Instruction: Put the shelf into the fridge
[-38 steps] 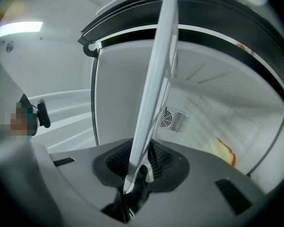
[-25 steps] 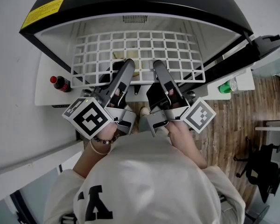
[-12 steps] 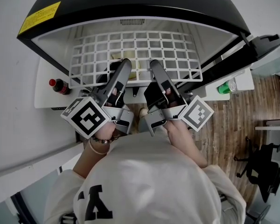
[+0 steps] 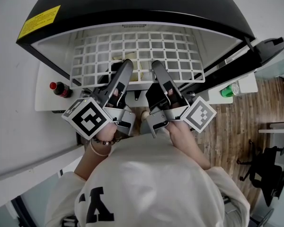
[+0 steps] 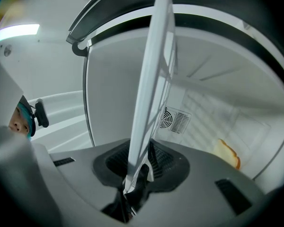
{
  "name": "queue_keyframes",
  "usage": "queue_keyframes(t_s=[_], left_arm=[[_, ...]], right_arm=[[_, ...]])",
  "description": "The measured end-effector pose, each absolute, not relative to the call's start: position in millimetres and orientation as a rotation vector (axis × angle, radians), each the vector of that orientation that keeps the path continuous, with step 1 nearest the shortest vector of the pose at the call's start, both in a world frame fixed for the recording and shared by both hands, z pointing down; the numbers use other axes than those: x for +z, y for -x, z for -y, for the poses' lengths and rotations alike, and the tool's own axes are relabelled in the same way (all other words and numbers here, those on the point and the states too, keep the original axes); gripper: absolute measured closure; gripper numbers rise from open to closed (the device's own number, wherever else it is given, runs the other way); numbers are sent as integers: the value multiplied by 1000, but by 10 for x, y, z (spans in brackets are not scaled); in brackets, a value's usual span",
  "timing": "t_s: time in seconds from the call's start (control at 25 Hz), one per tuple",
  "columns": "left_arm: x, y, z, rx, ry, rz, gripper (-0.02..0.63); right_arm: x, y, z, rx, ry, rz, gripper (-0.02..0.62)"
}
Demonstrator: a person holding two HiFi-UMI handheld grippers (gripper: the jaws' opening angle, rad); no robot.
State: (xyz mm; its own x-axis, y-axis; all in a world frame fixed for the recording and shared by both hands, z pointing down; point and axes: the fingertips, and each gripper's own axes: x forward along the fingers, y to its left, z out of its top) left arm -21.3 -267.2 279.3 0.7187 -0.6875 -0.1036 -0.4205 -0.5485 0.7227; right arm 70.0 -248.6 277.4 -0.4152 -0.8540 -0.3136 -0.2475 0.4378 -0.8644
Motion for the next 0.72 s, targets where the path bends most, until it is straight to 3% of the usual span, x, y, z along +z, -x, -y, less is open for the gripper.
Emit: queue_keyframes(t_s=[0.72], left_arm=[[2784,206,2715,-500,-2223,830,471]], right_arm=[[2769,-704,2521,-974,919,-1883,515]])
